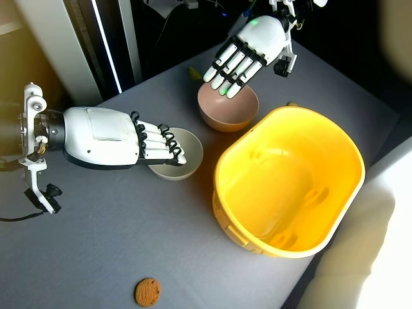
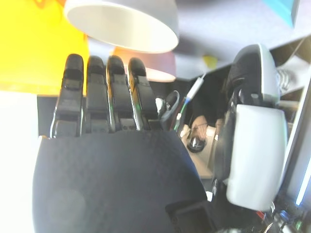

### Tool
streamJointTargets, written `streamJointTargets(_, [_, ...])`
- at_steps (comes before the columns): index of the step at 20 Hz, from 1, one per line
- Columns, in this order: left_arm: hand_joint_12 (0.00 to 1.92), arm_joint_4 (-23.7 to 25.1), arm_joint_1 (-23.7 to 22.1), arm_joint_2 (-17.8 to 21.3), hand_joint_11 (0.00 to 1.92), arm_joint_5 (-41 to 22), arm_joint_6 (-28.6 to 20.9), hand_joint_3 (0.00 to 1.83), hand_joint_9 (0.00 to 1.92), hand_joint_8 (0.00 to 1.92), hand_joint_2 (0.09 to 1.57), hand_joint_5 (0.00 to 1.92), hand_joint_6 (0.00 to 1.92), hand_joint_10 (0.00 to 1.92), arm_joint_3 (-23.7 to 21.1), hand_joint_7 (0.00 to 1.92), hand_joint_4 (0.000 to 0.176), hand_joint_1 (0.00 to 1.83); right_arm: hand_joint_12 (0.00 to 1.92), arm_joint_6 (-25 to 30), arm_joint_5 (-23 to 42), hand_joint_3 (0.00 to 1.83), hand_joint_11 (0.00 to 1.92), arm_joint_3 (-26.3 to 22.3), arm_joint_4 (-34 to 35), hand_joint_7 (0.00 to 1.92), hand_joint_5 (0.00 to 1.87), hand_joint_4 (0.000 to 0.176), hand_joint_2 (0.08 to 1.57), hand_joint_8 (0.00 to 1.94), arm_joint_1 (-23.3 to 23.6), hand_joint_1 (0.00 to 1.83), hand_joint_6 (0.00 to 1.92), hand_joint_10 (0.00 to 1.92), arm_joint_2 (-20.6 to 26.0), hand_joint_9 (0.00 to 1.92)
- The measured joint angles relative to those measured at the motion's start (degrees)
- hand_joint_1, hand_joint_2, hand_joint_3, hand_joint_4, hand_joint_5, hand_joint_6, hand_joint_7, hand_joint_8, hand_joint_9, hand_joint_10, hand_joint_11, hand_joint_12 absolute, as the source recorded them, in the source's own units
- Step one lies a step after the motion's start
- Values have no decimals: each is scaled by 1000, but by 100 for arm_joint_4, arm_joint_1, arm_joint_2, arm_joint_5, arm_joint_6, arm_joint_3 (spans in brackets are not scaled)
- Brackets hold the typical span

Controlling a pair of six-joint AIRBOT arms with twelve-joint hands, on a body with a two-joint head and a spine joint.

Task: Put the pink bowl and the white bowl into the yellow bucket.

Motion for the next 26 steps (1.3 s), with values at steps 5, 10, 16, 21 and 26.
streamJointTargets(5, [0, 247, -146, 2, 0, 0, -177, 10, 0, 0, 1232, 37, 0, 0, 31, 4, 0, 0, 103, -94, -33, 2, 0, -11, -9, 34, 64, 0, 1192, 6, 0, 0, 8, 3, -59, 10])
streamJointTargets(10, [0, 686, -455, 46, 0, 11, -457, 0, 0, 0, 1209, 0, 0, 0, 96, 0, 0, 110, 149, -339, -129, 1, 0, -11, 140, 54, 78, 0, 1144, 0, -61, 173, 0, 0, -164, 31])
streamJointTargets(16, [0, 876, -636, 55, 0, 17, -518, 0, 0, 0, 1068, 0, 0, 0, 168, 0, 0, 472, 58, -802, -302, 0, 0, -11, 275, 5, 8, 0, 969, 0, -310, 526, 0, 0, -317, 0])
streamJointTargets(21, [0, 1130, -719, 2, 0, -120, -678, 0, 0, 0, 975, 0, 0, 0, 313, 0, 0, 1034, 10, -848, -350, 0, 15, -7, 439, 0, 0, 0, 902, 0, -317, 1078, 0, 0, -323, 0])
streamJointTargets(26, [314, 1283, -837, 68, 0, -306, -863, 0, 13, 8, 921, 32, 14, 6, 435, 26, 0, 1068, 42, -896, -398, 0, 41, 90, 481, 0, 0, 0, 912, 0, -317, 1208, 0, 0, -511, 0])
